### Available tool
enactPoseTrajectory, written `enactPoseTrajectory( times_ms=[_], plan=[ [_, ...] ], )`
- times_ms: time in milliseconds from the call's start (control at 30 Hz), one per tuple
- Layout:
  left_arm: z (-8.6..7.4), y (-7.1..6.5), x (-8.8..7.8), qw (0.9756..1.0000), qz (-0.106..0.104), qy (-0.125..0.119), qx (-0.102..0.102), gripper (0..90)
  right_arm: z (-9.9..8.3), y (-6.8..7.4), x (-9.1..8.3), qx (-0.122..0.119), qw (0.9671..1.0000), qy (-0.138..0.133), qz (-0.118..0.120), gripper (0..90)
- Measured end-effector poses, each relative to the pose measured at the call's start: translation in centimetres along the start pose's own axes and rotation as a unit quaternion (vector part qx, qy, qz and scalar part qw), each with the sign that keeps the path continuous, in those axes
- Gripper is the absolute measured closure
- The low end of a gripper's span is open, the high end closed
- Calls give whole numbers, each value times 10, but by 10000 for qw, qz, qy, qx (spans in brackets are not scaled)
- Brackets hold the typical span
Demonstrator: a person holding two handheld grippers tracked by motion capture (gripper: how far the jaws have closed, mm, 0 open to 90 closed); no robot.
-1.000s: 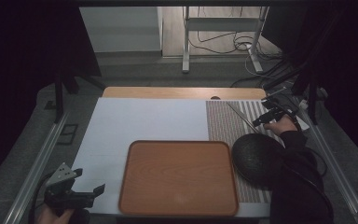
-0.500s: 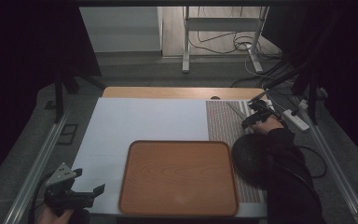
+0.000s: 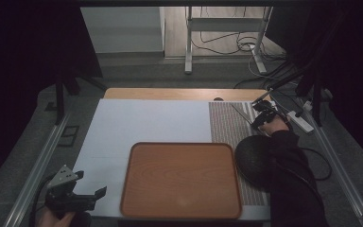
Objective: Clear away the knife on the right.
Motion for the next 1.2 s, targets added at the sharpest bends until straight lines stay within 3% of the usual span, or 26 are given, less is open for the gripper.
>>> enactPoseTrajectory(
  times_ms=[200, 333, 733, 1000, 1200],
  plan=[
    [0, 0, 0, 10000, -3, -12, -15, 4, -1, -3, 0, 56, 9999, -71, 120, 805],
    [0, 0, 0, 10000, -4, -9, -13, 4, -2, -7, -4, 141, 9993, -291, 205, 806],
    [0, 0, 0, 10000, 6, -7, 0, 5, -5, -19, -19, 356, 9971, -640, 184, 806],
    [0, 0, 0, 10000, 9, -19, 8, 5, -7, -25, -45, 465, 9941, -955, 220, 805],
    [0, -1, 0, 10000, 19, -21, 14, 5, -10, -17, -58, 388, 9929, -1071, 342, 804]
  ],
)
Point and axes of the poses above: each handheld gripper's, and its own axes: x roughly forward along the jaws, z roughly out of its top, y roughly to its left, the point moved 3 cm from there along x, roughly forward along the jaws
